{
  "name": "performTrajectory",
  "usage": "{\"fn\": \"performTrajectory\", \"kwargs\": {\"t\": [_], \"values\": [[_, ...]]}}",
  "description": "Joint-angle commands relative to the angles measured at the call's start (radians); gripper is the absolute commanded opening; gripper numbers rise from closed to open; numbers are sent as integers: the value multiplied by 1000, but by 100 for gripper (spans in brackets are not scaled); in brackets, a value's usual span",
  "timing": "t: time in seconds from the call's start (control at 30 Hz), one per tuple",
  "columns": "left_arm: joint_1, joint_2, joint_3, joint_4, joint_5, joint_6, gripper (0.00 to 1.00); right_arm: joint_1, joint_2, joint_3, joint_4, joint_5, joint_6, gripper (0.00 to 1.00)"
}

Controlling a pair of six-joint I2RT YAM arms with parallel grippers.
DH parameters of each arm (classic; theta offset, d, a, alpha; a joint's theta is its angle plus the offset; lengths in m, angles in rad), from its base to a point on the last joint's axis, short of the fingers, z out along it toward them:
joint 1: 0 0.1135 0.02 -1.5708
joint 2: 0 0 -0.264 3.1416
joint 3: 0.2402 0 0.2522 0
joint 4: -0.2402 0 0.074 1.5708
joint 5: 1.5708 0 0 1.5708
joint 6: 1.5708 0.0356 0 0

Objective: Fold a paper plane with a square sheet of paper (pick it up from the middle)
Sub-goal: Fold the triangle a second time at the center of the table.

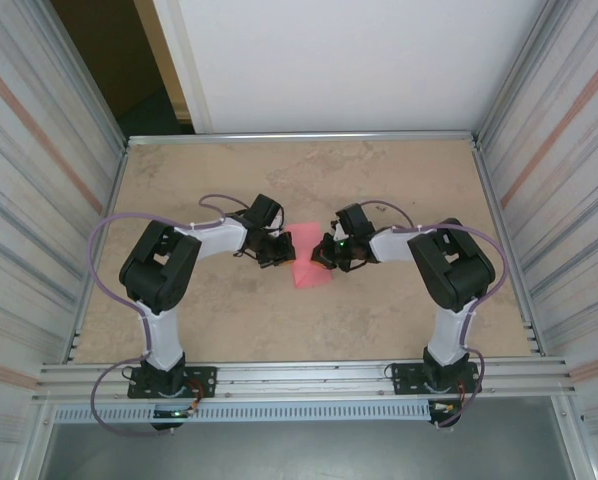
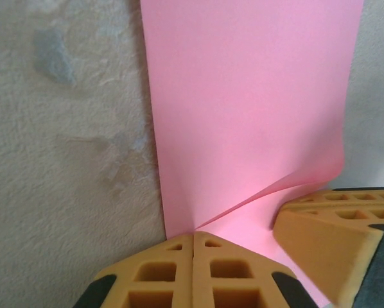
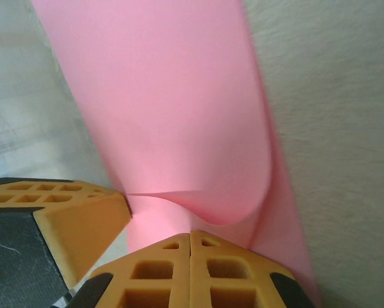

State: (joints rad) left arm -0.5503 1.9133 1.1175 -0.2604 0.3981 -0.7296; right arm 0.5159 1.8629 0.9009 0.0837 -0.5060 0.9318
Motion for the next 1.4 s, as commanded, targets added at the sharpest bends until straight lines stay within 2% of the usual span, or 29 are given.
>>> {"fn": "performTrajectory", "kwargs": {"t": [0.0, 0.13, 0.27, 0.43, 0.6, 0.73, 1.03, 1.2, 1.37], "values": [[13, 66, -30, -110, -85, 9, 0, -48, -50, -51, -62, 87, -7, 0], [10, 65, -18, -102, -67, 20, 0, -56, -117, -42, -90, 126, -43, 0], [9, 64, 0, -103, -57, 32, 0, 4, -138, 9, -134, 158, -103, 0], [7, 69, 8, -106, -53, 33, 1, 84, -65, 83, -144, 147, -122, 0], [8, 73, 6, -111, -57, 33, 1, 85, 12, 119, -122, 113, -106, 0], [7, 73, 2, -117, -65, 35, 1, 48, 30, 119, -119, 113, -99, 0], [13, 85, 6, -114, -63, 41, 0, -105, -12, 59, -122, 120, -132, 0], [12, 82, 27, -97, -36, 63, 0, -45, -102, 96, -212, 155, -201, 0], [12, 88, 57, -88, 2, 108, 0, 26, -97, 86, -188, 132, -167, 0]]}}
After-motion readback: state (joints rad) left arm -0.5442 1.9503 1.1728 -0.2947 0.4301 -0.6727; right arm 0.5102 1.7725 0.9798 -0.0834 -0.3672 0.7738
